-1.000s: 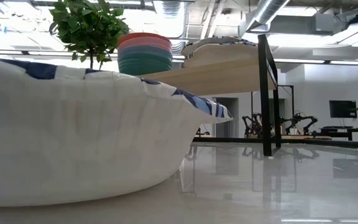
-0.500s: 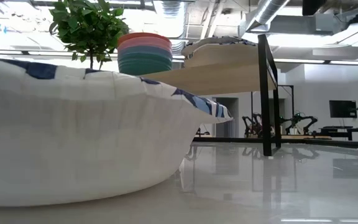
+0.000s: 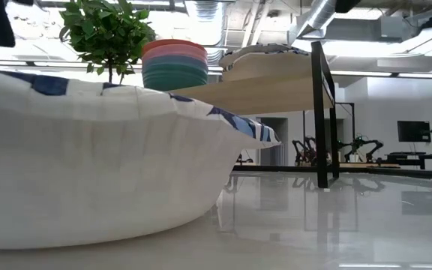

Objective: Place and stack bowls onto a shelf
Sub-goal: Stack the white patterned bowl on top of the other white patterned bowl on the shelf

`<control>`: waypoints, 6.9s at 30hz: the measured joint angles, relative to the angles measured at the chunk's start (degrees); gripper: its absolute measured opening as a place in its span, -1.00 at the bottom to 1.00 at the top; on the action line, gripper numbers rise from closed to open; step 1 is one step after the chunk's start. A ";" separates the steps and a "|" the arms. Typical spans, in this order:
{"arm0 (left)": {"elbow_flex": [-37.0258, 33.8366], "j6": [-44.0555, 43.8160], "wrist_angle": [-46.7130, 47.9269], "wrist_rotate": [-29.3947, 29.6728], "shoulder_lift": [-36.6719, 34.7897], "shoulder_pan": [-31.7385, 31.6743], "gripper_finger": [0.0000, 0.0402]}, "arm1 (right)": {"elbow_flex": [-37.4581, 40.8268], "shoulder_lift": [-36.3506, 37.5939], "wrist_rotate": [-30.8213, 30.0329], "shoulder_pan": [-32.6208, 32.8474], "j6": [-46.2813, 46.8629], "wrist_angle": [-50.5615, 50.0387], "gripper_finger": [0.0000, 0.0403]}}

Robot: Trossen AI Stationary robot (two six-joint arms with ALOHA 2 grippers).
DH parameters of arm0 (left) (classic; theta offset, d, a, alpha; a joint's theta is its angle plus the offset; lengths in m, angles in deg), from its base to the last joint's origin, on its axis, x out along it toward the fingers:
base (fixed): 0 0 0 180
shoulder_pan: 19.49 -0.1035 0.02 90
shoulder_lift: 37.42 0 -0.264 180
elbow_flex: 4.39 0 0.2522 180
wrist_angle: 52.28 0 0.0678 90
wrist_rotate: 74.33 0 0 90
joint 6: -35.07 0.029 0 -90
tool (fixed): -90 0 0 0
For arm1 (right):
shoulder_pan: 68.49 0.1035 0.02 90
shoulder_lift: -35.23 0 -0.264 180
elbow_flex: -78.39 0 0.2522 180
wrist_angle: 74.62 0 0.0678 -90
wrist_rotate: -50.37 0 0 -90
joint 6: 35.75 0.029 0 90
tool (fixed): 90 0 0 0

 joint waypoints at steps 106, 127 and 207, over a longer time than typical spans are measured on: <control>-10.04 9.61 -42.18 27.32 -18.32 -22.96 -1.00 | -0.02 21.04 -22.29 0.52 11.08 -28.83 0.04; 7.72 9.23 -26.09 13.47 1.21 -37.57 -1.00 | 0.00 25.44 -21.89 -0.79 5.26 -30.67 0.04; 8.93 6.92 -36.10 -9.74 14.56 -22.97 -0.07 | -0.02 31.91 -22.44 -0.83 -6.98 -30.63 0.04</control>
